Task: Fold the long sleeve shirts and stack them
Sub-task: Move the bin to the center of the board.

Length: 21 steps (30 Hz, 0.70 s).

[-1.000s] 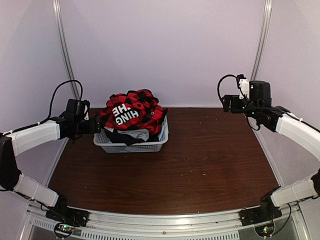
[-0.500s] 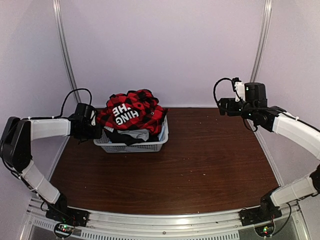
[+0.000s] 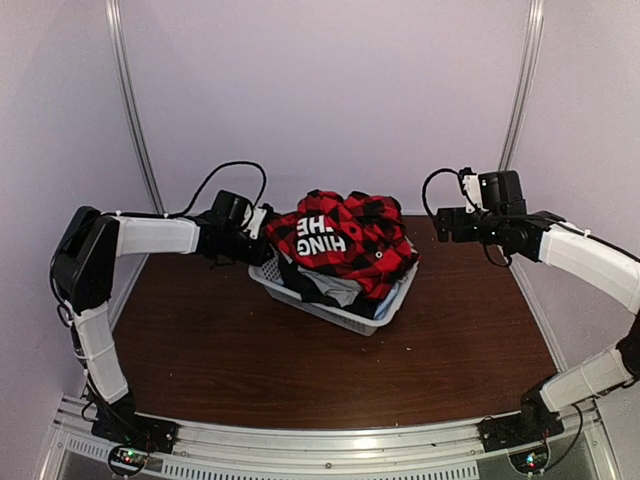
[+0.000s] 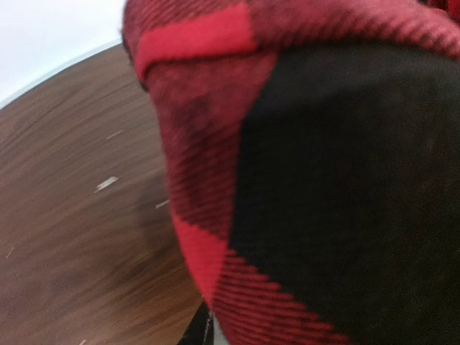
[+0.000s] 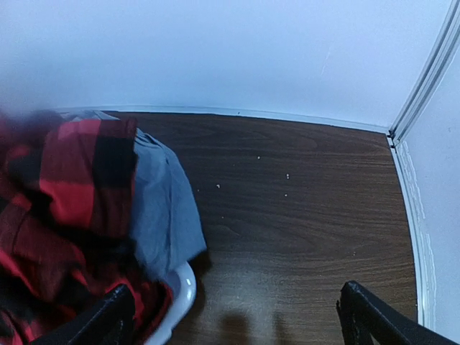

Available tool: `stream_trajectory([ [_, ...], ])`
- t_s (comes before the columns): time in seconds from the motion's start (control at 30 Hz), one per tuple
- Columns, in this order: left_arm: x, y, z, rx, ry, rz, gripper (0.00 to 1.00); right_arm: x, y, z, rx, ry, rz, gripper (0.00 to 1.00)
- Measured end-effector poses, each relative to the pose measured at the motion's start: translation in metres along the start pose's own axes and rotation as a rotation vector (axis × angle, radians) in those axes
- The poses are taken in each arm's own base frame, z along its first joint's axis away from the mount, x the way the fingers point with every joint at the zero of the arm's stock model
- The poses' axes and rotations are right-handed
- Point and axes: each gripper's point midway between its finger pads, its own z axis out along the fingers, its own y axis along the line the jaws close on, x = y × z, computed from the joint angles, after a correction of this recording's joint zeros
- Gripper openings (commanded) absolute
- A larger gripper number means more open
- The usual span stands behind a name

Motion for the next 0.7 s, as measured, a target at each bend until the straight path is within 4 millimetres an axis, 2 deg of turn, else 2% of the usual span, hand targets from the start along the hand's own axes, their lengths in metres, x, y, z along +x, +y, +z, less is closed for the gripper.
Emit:
stream_trajectory([
  [0.13,-0.014,-0.052,0.023,0.15,0.0,0.136,0.34,0.013,-0.002,0.01,0.021,0.053,-0.02,1.0],
  [0.23,-0.027,-0.067,0.027,0.191,-0.023,0.212,0.48,0.024,-0.007,0.017,0.049,0.094,-0.031,0.99],
  [0.37,-0.061,-0.066,0.018,0.182,-0.106,0.254,0.63,0.034,-0.013,0.019,0.073,0.132,-0.036,0.94],
  [0.47,-0.078,-0.059,0.005,0.149,-0.156,0.264,0.75,0.037,-0.021,0.017,0.088,0.139,-0.025,0.9],
  [0.57,-0.093,-0.054,-0.015,0.111,-0.207,0.266,0.8,0.049,-0.028,0.013,0.095,0.16,-0.016,0.88],
  [0.7,-0.105,-0.053,-0.055,0.079,-0.284,0.249,0.82,0.077,-0.027,0.011,0.065,0.219,-0.014,0.86],
])
